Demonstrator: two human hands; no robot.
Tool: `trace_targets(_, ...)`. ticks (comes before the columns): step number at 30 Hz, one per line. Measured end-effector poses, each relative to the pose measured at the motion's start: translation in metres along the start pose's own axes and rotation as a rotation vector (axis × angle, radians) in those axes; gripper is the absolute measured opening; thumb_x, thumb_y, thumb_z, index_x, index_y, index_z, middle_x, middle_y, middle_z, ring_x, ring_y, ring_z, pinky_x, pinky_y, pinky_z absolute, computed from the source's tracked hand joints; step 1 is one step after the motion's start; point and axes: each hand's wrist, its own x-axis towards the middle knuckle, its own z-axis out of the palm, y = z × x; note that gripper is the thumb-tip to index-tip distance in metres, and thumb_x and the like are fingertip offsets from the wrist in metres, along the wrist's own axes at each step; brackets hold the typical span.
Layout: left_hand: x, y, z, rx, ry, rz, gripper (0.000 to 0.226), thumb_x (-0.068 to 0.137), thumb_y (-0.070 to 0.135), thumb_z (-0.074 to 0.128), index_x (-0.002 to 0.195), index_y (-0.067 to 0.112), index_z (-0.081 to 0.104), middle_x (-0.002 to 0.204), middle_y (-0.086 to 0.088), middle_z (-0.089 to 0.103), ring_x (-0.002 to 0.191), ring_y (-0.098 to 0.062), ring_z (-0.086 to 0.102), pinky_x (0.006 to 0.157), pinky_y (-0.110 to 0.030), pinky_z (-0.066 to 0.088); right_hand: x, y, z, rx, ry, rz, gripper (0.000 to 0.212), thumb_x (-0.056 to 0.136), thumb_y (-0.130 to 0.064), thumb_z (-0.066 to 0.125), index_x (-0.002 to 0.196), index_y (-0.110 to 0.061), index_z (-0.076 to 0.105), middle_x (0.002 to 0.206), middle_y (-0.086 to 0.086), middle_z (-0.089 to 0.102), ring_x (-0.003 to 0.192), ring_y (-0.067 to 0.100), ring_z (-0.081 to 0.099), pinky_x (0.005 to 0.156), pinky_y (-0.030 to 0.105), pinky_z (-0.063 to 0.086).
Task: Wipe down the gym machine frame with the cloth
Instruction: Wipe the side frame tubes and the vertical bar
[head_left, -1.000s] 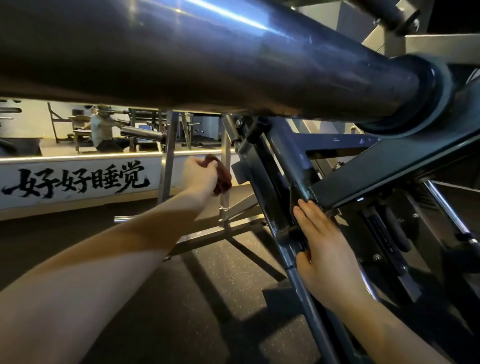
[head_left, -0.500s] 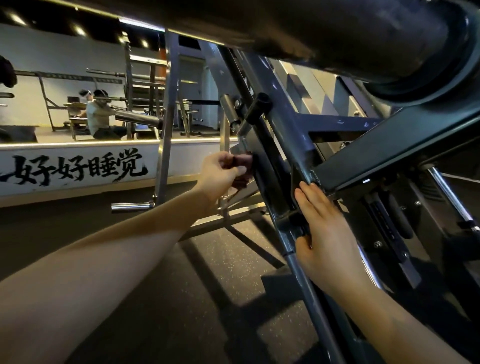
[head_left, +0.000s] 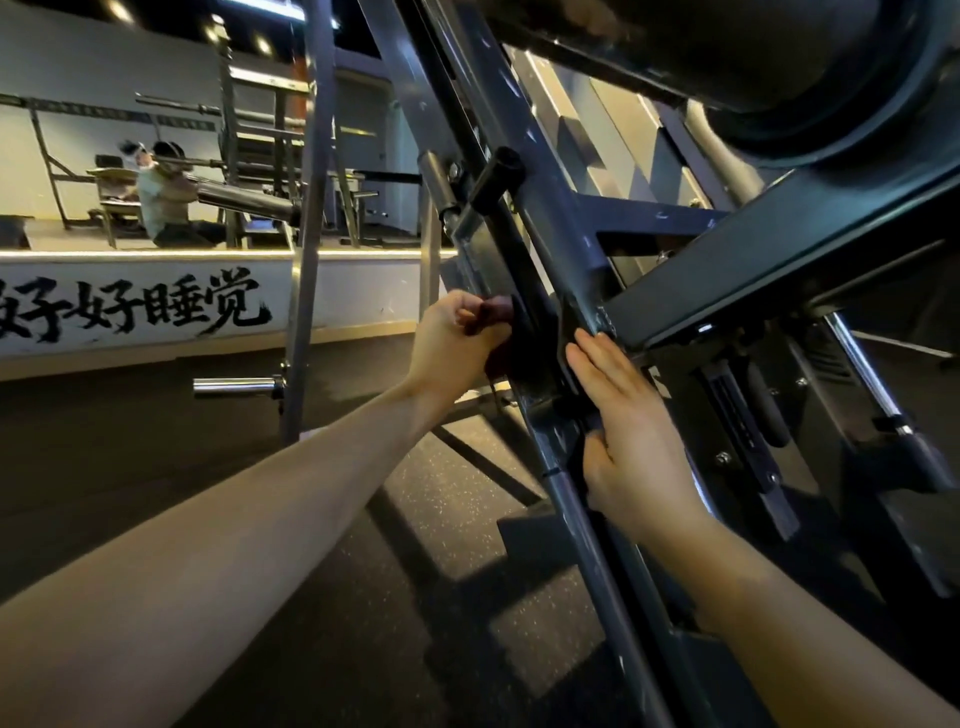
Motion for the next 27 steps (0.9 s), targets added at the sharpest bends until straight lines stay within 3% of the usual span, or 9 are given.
trace_targets(3, -0.035, -0.007, 0.012, 0.032, -0.057, -0.043, 0.021, 0.092, 0.008, 0.071, 0.110, 0.018, 0.067, 0.109, 0.001, 0.074, 0.106, -0.013, 0.071, 0.096, -0.045, 0.059, 0.000, 0.000, 0.000, 0.008, -0.003, 0.009, 0.078, 0.091, 0.013, 0.047, 0.158, -0.024, 0.029, 0.162, -0.020, 0.016, 0.149, -0.007, 0.002, 0.117, 0.011, -0.003)
trace_targets(7, -0.070, -0.018, 0.021, 0.024, -0.114, -0.064, 0.027, 0.094, 0.014, 0.071, 0.119, 0.023, 0.067, 0.112, 0.005, 0.075, 0.106, -0.015, 0.072, 0.093, -0.047, 0.060, 0.000, 0.002, 0.000, 0.001, -0.015, 0.008, 0.079, 0.091, 0.013, 0.046, 0.159, -0.023, 0.029, 0.167, -0.014, 0.019, 0.149, -0.007, 0.002, 0.116, 0.011, -0.003)
trace_targets(9, -0.088, -0.020, 0.025, 0.048, -0.127, -0.107, 0.032, 0.093, 0.016, 0.071, 0.124, 0.025, 0.065, 0.117, 0.007, 0.072, 0.111, -0.012, 0.069, 0.096, -0.040, 0.058, 0.000, 0.003, -0.003, 0.003, -0.041, 0.007, 0.079, 0.092, 0.013, 0.046, 0.159, -0.024, 0.029, 0.168, -0.014, 0.018, 0.149, -0.007, 0.002, 0.115, 0.010, -0.006)
trace_targets(13, -0.140, -0.024, 0.049, 0.103, -0.230, -0.212, 0.028, 0.095, 0.019, 0.069, 0.120, 0.032, 0.063, 0.111, 0.013, 0.070, 0.107, -0.003, 0.067, 0.094, -0.030, 0.057, 0.002, -0.001, -0.024, 0.004, -0.122, -0.003, 0.077, 0.094, 0.010, 0.046, 0.159, -0.027, 0.028, 0.167, -0.015, 0.019, 0.149, -0.007, 0.004, 0.123, 0.024, 0.002)
trace_targets(16, -0.146, -0.022, 0.052, -0.019, -0.033, -0.231, 0.022, 0.094, 0.019, 0.070, 0.112, 0.031, 0.066, 0.107, 0.013, 0.072, 0.103, 0.001, 0.067, 0.099, -0.029, 0.054, -0.021, 0.001, -0.038, -0.091, -0.120, -0.023, 0.073, 0.094, 0.000, 0.053, 0.158, -0.026, 0.030, 0.164, -0.015, 0.023, 0.147, -0.006, 0.008, 0.123, 0.025, 0.008)
trace_targets(20, -0.131, -0.016, 0.055, -0.053, 0.276, -0.194, 0.025, 0.094, 0.022, 0.072, 0.119, 0.020, 0.070, 0.111, 0.010, 0.071, 0.109, -0.007, 0.064, 0.090, -0.012, 0.045, -0.076, 0.027, -0.035, -0.212, -0.071, 0.081, 0.071, 0.091, -0.007, 0.060, 0.156, -0.022, 0.036, 0.164, -0.007, 0.031, 0.151, 0.005, 0.019, 0.125, 0.035, 0.017)
trace_targets(24, -0.132, -0.021, 0.081, -0.028, 0.267, -0.167, 0.020, 0.093, 0.024, 0.073, 0.107, 0.037, 0.068, 0.108, 0.015, 0.072, 0.108, -0.003, 0.065, 0.102, -0.029, 0.051, -0.095, 0.046, -0.023, -0.199, -0.074, 0.107, 0.069, 0.092, -0.006, 0.059, 0.156, -0.018, 0.036, 0.166, -0.003, 0.028, 0.154, 0.011, 0.018, 0.125, 0.038, 0.019)
trace_targets(27, -0.137, -0.025, 0.083, 0.094, 0.234, -0.062, 0.031, 0.094, 0.022, 0.072, 0.099, 0.051, 0.061, 0.107, 0.021, 0.069, 0.107, 0.002, 0.063, 0.102, -0.024, 0.049, -0.094, 0.045, -0.020, -0.154, -0.060, 0.125, 0.068, 0.094, -0.007, 0.059, 0.156, -0.016, 0.035, 0.165, -0.002, 0.028, 0.153, 0.007, 0.014, 0.124, 0.034, 0.018)
